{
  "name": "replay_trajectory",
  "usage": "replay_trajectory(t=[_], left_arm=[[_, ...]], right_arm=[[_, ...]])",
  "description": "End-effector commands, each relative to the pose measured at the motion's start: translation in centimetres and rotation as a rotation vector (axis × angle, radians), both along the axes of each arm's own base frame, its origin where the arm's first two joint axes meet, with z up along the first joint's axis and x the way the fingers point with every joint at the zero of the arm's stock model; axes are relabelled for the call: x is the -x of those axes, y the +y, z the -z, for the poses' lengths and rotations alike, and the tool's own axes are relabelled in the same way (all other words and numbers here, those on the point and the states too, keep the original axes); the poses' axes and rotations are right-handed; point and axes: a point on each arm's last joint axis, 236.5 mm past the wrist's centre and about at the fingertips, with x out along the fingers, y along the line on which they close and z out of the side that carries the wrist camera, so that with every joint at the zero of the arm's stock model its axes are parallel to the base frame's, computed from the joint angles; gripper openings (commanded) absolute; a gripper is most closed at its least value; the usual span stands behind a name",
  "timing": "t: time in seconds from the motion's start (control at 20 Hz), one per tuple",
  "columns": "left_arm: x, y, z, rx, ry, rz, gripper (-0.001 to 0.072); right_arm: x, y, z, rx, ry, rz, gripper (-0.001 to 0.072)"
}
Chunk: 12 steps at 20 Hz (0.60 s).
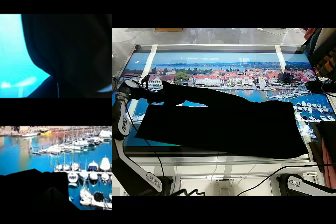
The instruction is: Fold the clothes and pants, and hang the long-sleeved shirts on hangers.
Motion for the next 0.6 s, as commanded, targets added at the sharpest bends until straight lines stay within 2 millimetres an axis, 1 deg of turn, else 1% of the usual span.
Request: replay_trajectory(t=[0.0, 0.05, 0.1, 0.15, 0.2, 0.3, 0.35, 0.4, 0.45, 0.5, 0.55], left_arm=[[-1.7, -1.8, -5.7, 0.081, -0.134, 0.022, 0.0006], [-2.5, -2.3, -8.8, 0.105, -0.209, 0.024, 0.0006], [-3.3, -2.9, -12.8, 0.145, -0.296, 0.019, 0.0006], [-3.8, -3.5, -17.0, 0.192, -0.382, 0.01, 0.0006], [-4.1, -4.1, -21.9, 0.239, -0.491, 0.013, 0.0006], [-3.8, -5.0, -31.5, 0.328, -0.726, 0.007, 0.0006], [-3.3, -5.2, -35.6, 0.361, -0.832, -0.004, 0.0006], [-2.7, -5.2, -39.3, 0.381, -0.928, -0.022, 0.0006], [-2.1, -5.1, -42.1, 0.382, -1.001, -0.039, 0.0006], [-1.7, -4.8, -43.9, 0.366, -1.045, -0.063, 0.0006], [-1.3, -4.5, -45.2, 0.349, -1.078, -0.081, 0.0006]], right_arm=[[0.0, 0.0, 0.0, 0.0, 0.0, -0.001, 0.0021], [0.0, 0.0, 0.0, 0.002, 0.001, -0.001, 0.0021], [0.0, 0.0, 0.0, 0.003, 0.002, -0.001, 0.002], [0.0, 0.0, 0.0, 0.003, 0.001, -0.001, 0.002], [0.0, 0.0, 0.0, 0.003, 0.002, -0.001, 0.002], [0.0, 0.0, 0.0, 0.003, 0.002, -0.001, 0.0021], [0.0, 0.0, 0.0, 0.003, 0.001, -0.001, 0.002], [0.0, 0.0, 0.0, 0.003, 0.001, -0.001, 0.002], [0.0, 0.0, 0.0, 0.003, 0.001, -0.001, 0.0021], [0.0, 0.0, 0.0, 0.003, 0.001, -0.001, 0.002], [0.0, 0.0, 0.0, 0.003, 0.001, -0.001, 0.0021]])
